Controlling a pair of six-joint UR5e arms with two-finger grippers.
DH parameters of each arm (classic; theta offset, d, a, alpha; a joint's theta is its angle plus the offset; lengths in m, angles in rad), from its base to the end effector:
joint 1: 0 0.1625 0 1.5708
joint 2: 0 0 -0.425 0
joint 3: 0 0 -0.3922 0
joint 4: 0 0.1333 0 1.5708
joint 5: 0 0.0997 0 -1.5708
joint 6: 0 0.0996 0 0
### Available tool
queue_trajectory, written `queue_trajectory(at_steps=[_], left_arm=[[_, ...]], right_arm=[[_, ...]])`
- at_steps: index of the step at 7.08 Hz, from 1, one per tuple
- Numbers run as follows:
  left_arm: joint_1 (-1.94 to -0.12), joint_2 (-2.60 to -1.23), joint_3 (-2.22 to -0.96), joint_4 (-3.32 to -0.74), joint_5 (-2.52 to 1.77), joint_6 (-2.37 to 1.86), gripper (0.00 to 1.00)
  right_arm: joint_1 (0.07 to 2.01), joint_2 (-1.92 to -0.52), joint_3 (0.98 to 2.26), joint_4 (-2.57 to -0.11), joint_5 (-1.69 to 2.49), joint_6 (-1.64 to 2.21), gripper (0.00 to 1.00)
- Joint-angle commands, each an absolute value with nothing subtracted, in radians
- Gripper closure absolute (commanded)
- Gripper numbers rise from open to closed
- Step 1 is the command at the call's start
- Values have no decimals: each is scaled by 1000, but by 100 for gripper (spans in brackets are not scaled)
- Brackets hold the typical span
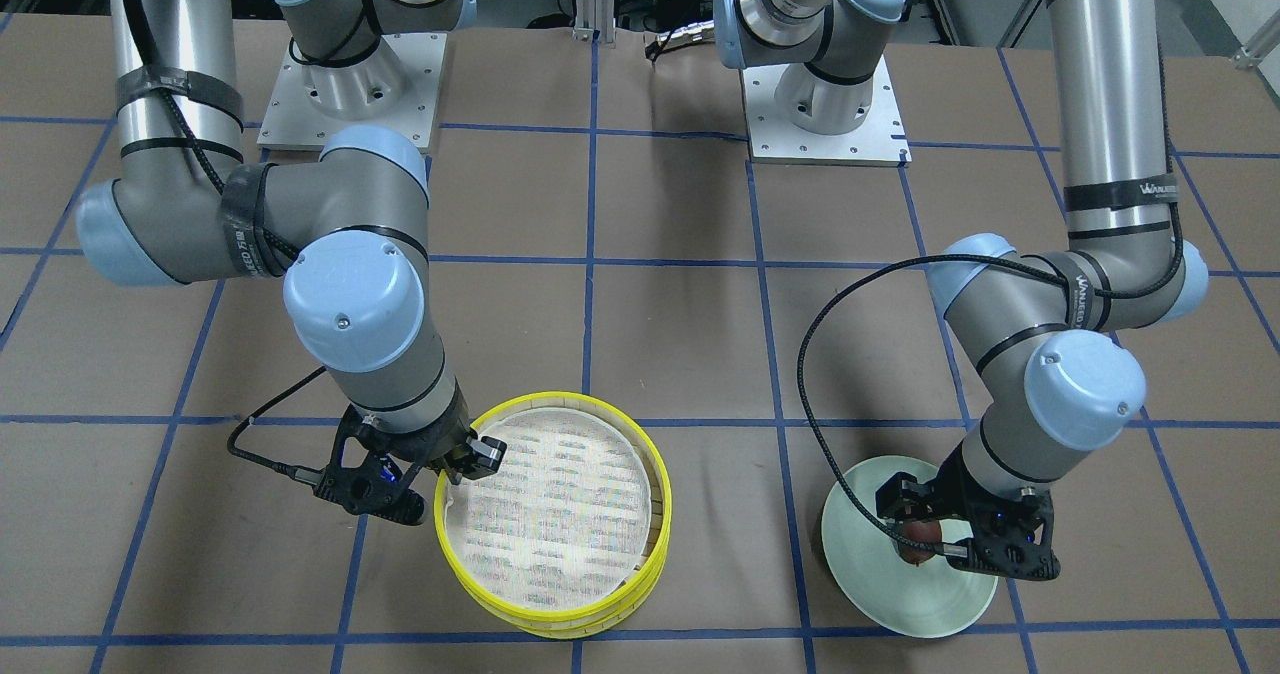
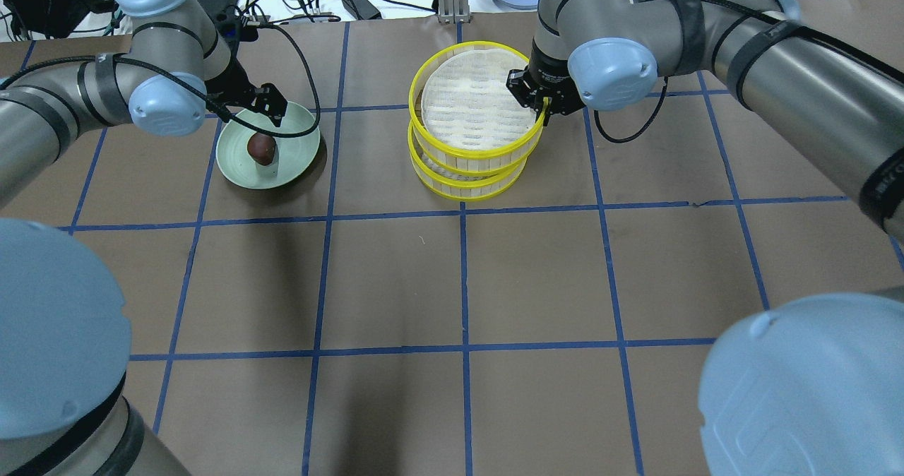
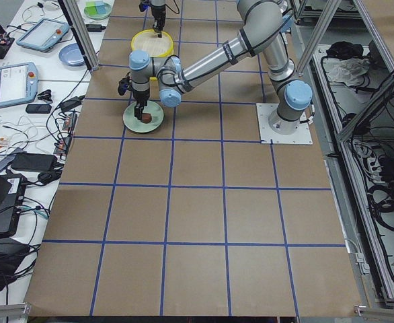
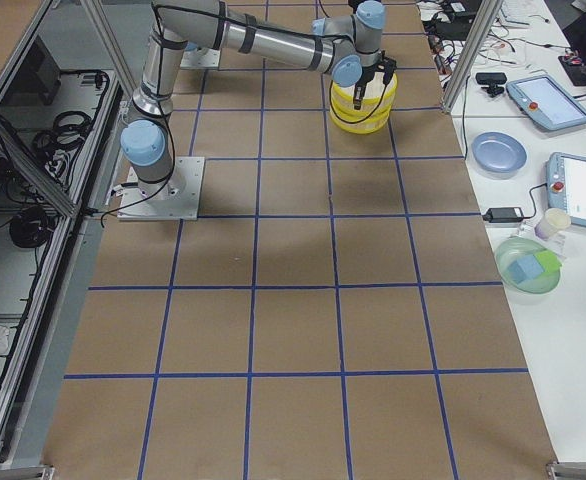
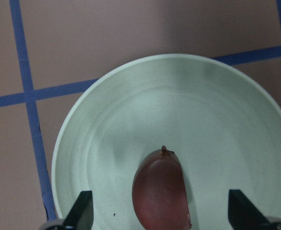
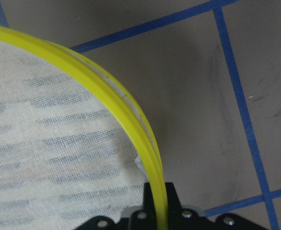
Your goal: Stack buns with steamer
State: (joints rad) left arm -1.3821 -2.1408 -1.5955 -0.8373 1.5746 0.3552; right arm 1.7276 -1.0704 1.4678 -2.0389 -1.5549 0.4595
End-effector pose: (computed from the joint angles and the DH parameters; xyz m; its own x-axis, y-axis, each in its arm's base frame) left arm -0.0055 -0.6798 0.2157 -0.9854 0.1620 -0.0516 0.1674 0.9775 -0.1284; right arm 0.2382 -0.6427 0.2913 -0.9541 0.2960 -0.0455 0.2983 0.9528 -0.0563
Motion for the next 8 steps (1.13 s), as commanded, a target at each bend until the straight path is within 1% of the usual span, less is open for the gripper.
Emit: queue_trajectory(at_steps=[1,2,3,5,6,7,8], left_arm=[[-1376,-2181,-1600,-798,1542,368,6],[-1376,-2186,-1601,-798,1540,367,48],[-1376,-2186,-1601,-801,1539,361,99],[-1373,-2166,-1586,-801,1537,309,100],[-1376,-2149,-1579,-802,1472,255,100],[-1385,-2119,-1560,-808,1409,162,100],[-1420,-2090,-1554,-810,1405,41,100]], right_arm=[[1729,-1060,1474,-2056,-1552,468,100],[1729,-1063,1474,-2056,-1546,471,100],[1729,-1060,1476,-2056,-1546,472,100],[1729,-1051,1477,-2056,-1545,495,100],[1729,-1046,1477,-2056,-1545,502,98],[1729,-1046,1479,-2054,-1545,508,91],[1729,-1045,1479,-2052,-1545,505,87]])
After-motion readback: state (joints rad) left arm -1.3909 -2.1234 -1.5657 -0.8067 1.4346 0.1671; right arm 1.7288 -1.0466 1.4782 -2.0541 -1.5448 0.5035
